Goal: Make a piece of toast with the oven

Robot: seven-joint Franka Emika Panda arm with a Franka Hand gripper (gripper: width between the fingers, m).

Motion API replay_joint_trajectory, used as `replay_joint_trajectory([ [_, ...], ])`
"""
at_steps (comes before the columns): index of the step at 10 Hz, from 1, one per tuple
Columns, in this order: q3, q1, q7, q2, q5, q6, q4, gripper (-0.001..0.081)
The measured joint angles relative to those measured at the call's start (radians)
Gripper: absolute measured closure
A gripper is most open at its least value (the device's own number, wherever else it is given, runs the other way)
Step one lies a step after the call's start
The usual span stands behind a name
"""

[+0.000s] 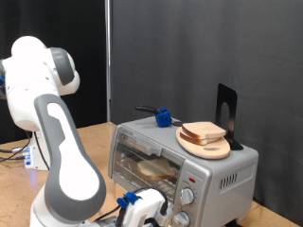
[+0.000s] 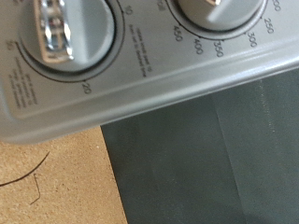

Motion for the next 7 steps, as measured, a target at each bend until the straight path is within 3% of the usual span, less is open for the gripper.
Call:
replay_joint_trajectory([
  [4, 0.013, 0.018, -0.018, -0.002, 0.013, 0.081, -0.021, 0.0124],
  [7, 0.012, 0.032, -0.119, -0.003, -0.034, 0.106, -0.041, 0.0124],
])
